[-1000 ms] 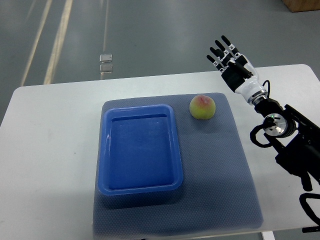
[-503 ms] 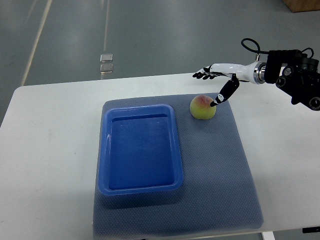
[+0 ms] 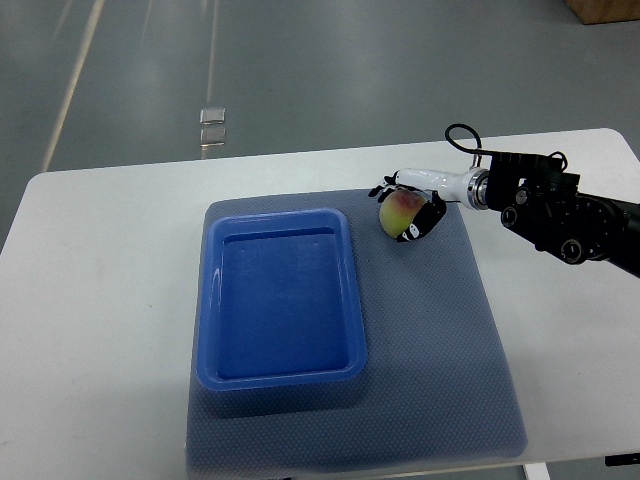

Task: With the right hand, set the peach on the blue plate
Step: 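Carry the peach with the right hand over the blue tray, then lower the peach into the tray and open the right hand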

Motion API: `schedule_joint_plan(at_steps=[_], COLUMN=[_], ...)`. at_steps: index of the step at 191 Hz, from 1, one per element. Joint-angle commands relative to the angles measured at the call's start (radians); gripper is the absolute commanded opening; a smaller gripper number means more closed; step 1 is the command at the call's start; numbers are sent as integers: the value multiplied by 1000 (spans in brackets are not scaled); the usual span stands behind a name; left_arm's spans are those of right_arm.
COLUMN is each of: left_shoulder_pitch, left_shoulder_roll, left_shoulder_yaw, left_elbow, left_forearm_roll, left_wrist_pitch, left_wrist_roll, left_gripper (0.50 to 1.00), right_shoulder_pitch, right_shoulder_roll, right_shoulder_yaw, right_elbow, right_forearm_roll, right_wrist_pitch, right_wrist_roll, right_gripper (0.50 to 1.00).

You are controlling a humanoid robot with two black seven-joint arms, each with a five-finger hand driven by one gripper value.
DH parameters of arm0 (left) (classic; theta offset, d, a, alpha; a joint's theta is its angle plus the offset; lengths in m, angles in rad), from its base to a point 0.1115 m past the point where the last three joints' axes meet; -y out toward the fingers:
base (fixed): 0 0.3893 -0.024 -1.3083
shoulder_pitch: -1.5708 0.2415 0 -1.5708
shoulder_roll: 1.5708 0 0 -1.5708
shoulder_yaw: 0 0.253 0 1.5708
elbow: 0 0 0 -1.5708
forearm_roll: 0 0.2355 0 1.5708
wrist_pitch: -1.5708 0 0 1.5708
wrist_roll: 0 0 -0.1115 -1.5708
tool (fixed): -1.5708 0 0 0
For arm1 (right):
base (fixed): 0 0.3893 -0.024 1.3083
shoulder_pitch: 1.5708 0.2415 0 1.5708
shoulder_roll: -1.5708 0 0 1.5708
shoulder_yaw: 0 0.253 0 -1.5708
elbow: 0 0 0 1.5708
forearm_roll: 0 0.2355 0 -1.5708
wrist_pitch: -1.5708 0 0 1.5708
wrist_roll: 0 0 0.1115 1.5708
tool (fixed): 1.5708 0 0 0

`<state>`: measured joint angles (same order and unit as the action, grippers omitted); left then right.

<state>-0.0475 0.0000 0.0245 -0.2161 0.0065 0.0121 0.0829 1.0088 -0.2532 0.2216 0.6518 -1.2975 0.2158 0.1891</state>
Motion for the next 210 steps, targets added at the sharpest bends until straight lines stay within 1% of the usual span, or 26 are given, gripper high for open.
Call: schedule_joint_plan(at_steps=[1,5,6,12,28,41,63,72,73,75,86,96,97,99,120,121,128,138,139,145,154,155,168,205,206,210], left_shoulder_pitch=[0,0,0,0,0,0,0,0,0,0,0,0,0,0,0,0,0,0,0,0,0,0,0,0,0,0], left_shoulder_roll=[0,0,0,0,0,0,0,0,0,0,0,0,0,0,0,0,0,0,0,0,0,0,0,0,0,0], left_shoulder_yaw=[0,0,0,0,0,0,0,0,0,0,0,0,0,0,0,0,0,0,0,0,0,0,0,2,2,2], left_elbow=[1,1,0,1,1,1,1,1,1,1,1,1,0,0,0,1,1,1,1,1,1,1,1,1,1,1], left_forearm_roll=[0,0,0,0,0,0,0,0,0,0,0,0,0,0,0,0,0,0,0,0,0,0,-2,0,-2,-2], left_wrist_pitch=[0,0,0,0,0,0,0,0,0,0,0,0,0,0,0,0,2,2,2,0,0,0,2,0,2,0], left_wrist_roll=[0,0,0,0,0,0,0,0,0,0,0,0,0,0,0,0,0,0,0,0,0,0,0,0,0,0], left_gripper=[1000,1000,1000,1000,1000,1000,1000,1000,1000,1000,1000,1000,1000,1000,1000,1000,1000,1000,1000,1000,1000,1000,1000,1000,1000,1000], right_shoulder_pitch=[1,1,1,2,7,45,123,123,167,178,215,215,241,246,258,258,257,257,249,246,246,235,208,152,139,134], right_shoulder_roll=[3,3,5,3,3,-20,-87,-87,-112,-116,-124,-124,-115,-110,-77,-13,29,29,88,126,126,184,241,253,253,253], right_shoulder_yaw=[-45,-45,-45,-45,-45,-39,-30,-30,-31,-31,-36,-36,-44,-45,-48,-54,-68,-68,-118,-156,-156,-213,-260,-281,-281,-280], right_elbow=[-14,-14,-14,-14,-12,25,121,121,181,193,233,233,259,262,266,264,256,256,241,223,223,182,132,91,72,66], right_forearm_roll=[0,0,1,1,4,23,75,75,127,139,187,187,213,216,219,218,218,218,213,213,213,207,201,196,181,173], right_wrist_pitch=[-23,-23,-18,-16,-13,-1,62,62,89,94,105,105,105,103,96,91,83,83,59,40,40,12,-15,-32,-32,-32], right_wrist_roll=[0,0,0,0,1,3,3,3,3,1,0,0,1,1,3,3,3,3,3,3,3,3,3,3,1,3], right_gripper=[599,599,542,500,500,500,500,500,500,500,500,500,500,500,500,500,500,500,500,500,500,500,500,509,525,529])
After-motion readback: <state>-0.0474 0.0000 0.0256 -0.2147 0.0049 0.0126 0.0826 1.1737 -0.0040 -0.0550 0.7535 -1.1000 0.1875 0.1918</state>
